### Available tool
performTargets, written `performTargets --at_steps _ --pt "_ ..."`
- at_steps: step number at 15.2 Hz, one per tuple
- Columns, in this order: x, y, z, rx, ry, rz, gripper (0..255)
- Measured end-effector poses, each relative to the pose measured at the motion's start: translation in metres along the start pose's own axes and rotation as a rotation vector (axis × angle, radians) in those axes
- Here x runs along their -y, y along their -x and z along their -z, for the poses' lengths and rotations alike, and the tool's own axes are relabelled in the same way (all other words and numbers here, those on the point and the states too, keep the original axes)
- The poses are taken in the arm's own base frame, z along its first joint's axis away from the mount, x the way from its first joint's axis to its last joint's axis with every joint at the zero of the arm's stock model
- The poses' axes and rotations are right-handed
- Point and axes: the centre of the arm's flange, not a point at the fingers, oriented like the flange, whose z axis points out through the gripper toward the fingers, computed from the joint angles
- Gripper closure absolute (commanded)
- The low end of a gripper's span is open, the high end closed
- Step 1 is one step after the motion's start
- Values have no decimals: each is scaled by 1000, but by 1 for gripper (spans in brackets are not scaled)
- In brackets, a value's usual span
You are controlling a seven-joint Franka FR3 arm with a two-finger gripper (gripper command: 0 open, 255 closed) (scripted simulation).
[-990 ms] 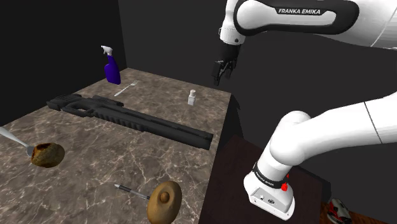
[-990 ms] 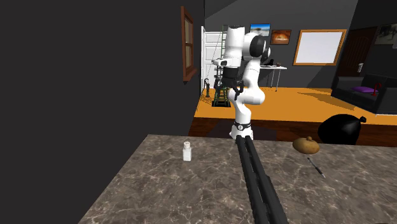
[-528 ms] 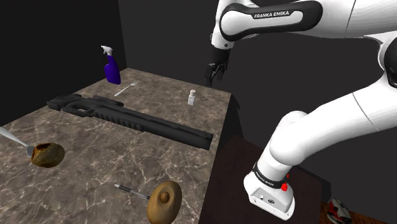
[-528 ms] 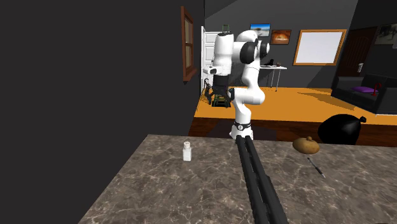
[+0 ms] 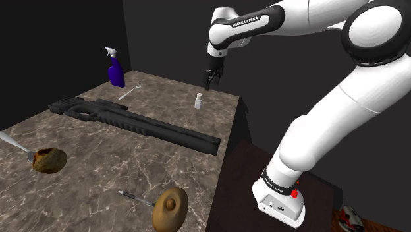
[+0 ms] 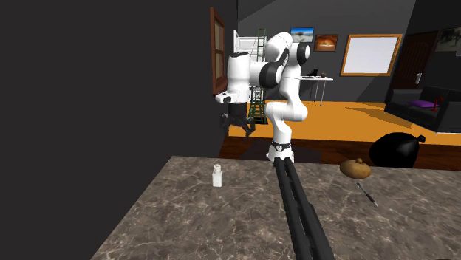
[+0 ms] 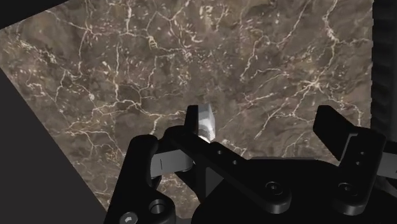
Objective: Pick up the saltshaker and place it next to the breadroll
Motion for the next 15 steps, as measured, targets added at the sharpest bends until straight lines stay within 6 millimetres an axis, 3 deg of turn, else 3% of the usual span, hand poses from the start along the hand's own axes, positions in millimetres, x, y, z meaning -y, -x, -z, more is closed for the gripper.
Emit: performTargets --at_steps 9,15 --pt "-50 -86 -60 19 -26 43 0" --pt "-53 -93 -91 21 -28 47 0"
